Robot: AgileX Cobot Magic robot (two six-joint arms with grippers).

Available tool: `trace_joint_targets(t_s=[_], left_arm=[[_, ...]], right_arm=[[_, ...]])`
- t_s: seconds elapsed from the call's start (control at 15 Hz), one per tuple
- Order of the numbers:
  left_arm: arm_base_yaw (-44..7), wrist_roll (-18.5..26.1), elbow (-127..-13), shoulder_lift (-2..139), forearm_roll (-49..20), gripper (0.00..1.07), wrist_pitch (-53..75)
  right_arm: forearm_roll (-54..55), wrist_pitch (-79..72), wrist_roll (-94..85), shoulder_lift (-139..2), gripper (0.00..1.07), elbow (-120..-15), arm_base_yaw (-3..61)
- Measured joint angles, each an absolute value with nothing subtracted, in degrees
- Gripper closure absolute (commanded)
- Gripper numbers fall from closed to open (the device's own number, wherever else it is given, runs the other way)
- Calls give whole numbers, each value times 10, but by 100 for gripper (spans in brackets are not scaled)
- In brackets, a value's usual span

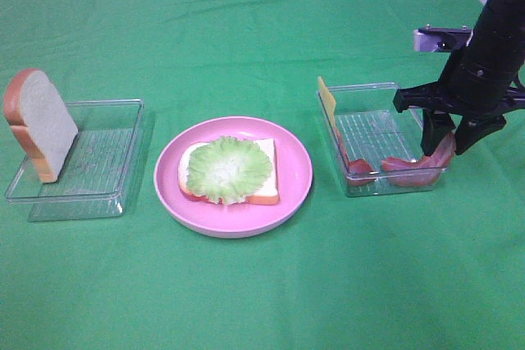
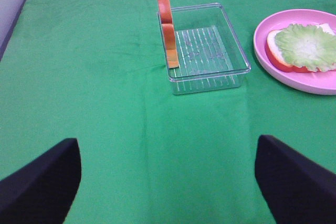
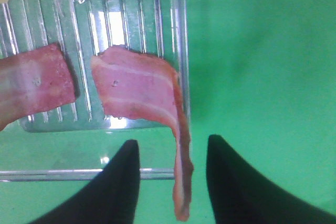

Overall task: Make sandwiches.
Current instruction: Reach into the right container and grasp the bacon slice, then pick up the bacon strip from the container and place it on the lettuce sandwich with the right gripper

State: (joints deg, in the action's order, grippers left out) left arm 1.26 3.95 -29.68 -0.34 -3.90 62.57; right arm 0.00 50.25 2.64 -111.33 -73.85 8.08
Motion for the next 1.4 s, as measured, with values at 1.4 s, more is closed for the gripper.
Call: trace_joint_targets(t_s=[1.4], left_arm=[[13,40,-297,-3,-39,23,626]], right_arm=[[121,588,4,-926,107,-790,83]])
